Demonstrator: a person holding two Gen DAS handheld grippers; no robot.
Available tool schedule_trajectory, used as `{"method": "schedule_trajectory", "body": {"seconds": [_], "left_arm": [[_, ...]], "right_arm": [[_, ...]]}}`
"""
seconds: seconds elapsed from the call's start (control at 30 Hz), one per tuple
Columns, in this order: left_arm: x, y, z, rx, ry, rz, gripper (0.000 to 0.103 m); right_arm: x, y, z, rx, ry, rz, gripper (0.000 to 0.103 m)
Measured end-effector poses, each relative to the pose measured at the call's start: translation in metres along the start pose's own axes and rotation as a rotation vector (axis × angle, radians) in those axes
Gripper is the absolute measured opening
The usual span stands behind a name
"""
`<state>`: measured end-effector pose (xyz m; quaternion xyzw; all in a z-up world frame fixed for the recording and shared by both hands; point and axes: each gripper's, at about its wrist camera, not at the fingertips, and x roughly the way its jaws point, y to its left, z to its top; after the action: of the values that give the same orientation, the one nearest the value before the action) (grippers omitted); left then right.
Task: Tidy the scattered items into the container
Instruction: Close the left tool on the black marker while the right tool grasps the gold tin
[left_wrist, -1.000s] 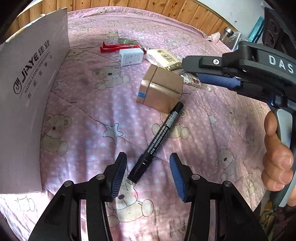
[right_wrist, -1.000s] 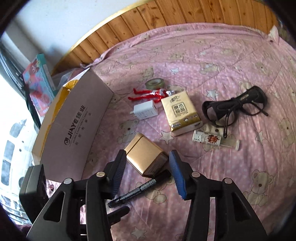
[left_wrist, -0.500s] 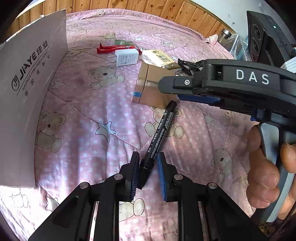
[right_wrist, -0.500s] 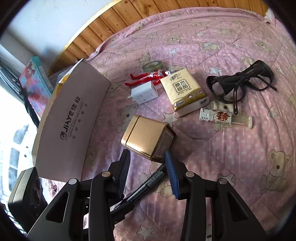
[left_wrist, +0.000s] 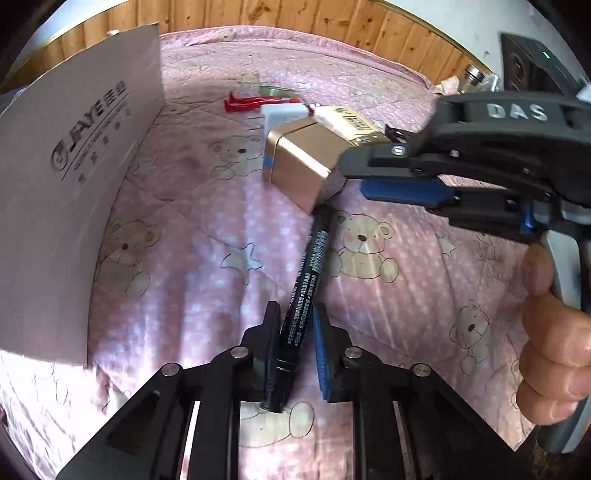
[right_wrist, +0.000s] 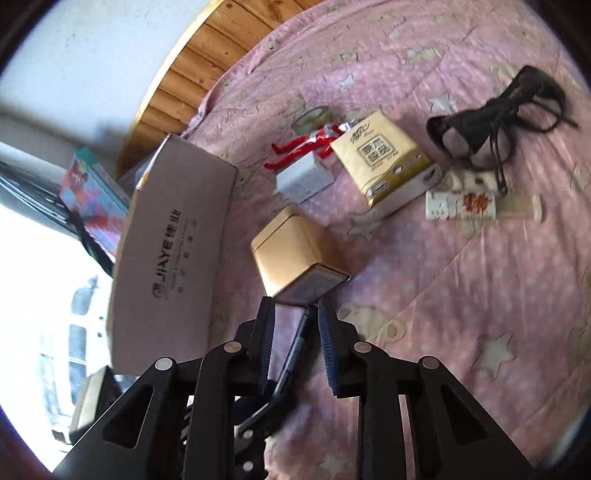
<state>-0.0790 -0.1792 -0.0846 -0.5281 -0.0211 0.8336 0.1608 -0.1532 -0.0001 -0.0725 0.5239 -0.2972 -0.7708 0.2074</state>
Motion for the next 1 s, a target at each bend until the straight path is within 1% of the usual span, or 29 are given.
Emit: {"method": "schedule_trajectory", "body": {"seconds": [0.03, 0.07, 0.1, 0.13, 0.17, 0.2, 0.23, 0.3, 0.33, 0.37, 0.4, 0.43, 0.47, 0.5, 0.6, 0.7, 0.73, 0.77, 0.8, 0.83, 0.87, 0.9, 0.93, 0.97, 1.0], "left_arm": [[-0.003, 0.006, -0.002, -0.032, 0.005, -0.011, 0.016], [-0.006, 0.01, -0.003, -0.054, 0.004, -0.027, 0.016], [-0.008, 0.014, -0.004, -0.065, 0.005, -0.034, 0.016], [-0.01, 0.014, -0.005, -0.072, 0.007, -0.037, 0.017], [-0.011, 0.014, -0.004, -0.079, 0.01, -0.045, 0.018], [-0.012, 0.014, -0.002, -0.087, 0.01, -0.052, 0.025], [-0.012, 0.015, -0.001, -0.094, 0.004, -0.046, 0.036], [-0.012, 0.013, 0.0, -0.1, -0.015, -0.047, 0.048], [-0.012, 0.007, 0.002, -0.086, -0.025, -0.056, 0.048], [-0.009, 0.004, 0.004, -0.074, -0.035, -0.048, 0.048], [-0.006, 0.004, 0.004, -0.069, -0.037, -0.033, 0.044], [-0.001, 0.005, 0.004, -0.076, -0.026, -0.038, 0.026], [0.002, 0.007, 0.004, -0.078, -0.029, -0.024, 0.021], [0.001, 0.008, 0.003, -0.073, -0.038, -0.01, 0.015], [-0.005, 0.016, 0.0, -0.099, -0.032, -0.023, 0.014], [-0.008, 0.02, -0.003, -0.114, -0.028, -0.031, 0.014], [-0.008, 0.02, -0.003, -0.113, -0.026, -0.024, 0.018], [-0.004, 0.018, -0.001, -0.109, -0.021, -0.024, 0.018], [-0.002, 0.015, 0.002, -0.11, -0.035, -0.015, 0.023], [-0.004, 0.015, 0.004, -0.11, -0.036, -0.013, 0.033], [-0.001, 0.012, 0.007, -0.097, -0.036, -0.015, 0.035], [0.0, 0.008, 0.006, -0.066, -0.037, -0.003, 0.034], [0.003, 0.003, 0.007, -0.029, -0.042, 0.024, 0.027], [0.004, 0.0, 0.006, -0.002, -0.046, 0.051, 0.023], [0.003, 0.0, 0.005, 0.008, -0.049, 0.059, 0.015]], "right_arm": [[-0.003, 0.004, -0.003, -0.023, -0.003, 0.0, 0.028], [-0.007, 0.011, -0.004, -0.069, -0.015, -0.026, 0.033], [-0.011, 0.018, -0.005, -0.122, -0.036, -0.059, 0.048], [-0.014, 0.027, -0.006, -0.176, -0.062, -0.096, 0.057], [-0.015, 0.034, -0.005, -0.229, -0.084, -0.136, 0.059], [-0.012, 0.043, -0.004, -0.284, -0.096, -0.174, 0.062], [-0.006, 0.049, -0.002, -0.333, -0.097, -0.202, 0.063], [0.011, 0.06, 0.0, -0.403, -0.085, -0.248, 0.063], [0.021, 0.065, 0.001, -0.428, -0.069, -0.267, 0.063], [0.032, 0.066, 0.002, -0.446, -0.056, -0.292, 0.063], [0.042, 0.065, 0.003, -0.457, -0.051, -0.328, 0.063], [0.05, 0.062, 0.003, -0.465, -0.045, -0.372, 0.062], [0.056, 0.057, 0.003, -0.46, -0.024, -0.396, 0.06], [0.057, 0.05, 0.003, -0.435, -0.015, -0.391, 0.054], [0.041, 0.036, -0.001, -0.348, -0.026, -0.362, 0.052], [0.021, 0.033, -0.007, -0.322, -0.045, -0.344, 0.052], [0.015, 0.036, -0.011, -0.324, -0.051, -0.339, 0.051], [0.012, 0.037, -0.014, -0.325, -0.056, -0.339, 0.051], [0.012, 0.038, -0.017, -0.328, -0.054, -0.349, 0.051], [0.014, 0.04, -0.019, -0.335, -0.061, -0.363, 0.052], [0.018, 0.04, -0.021, -0.342, -0.066, -0.378, 0.052], [0.023, 0.039, -0.022, -0.345, -0.065, -0.386, 0.054], [0.027, 0.037, -0.022, -0.339, -0.071, -0.384, 0.055], [0.028, 0.035, -0.022, -0.328, -0.081, -0.379, 0.055], [0.026, 0.034, -0.022, -0.312, -0.09, -0.371, 0.054]]}}
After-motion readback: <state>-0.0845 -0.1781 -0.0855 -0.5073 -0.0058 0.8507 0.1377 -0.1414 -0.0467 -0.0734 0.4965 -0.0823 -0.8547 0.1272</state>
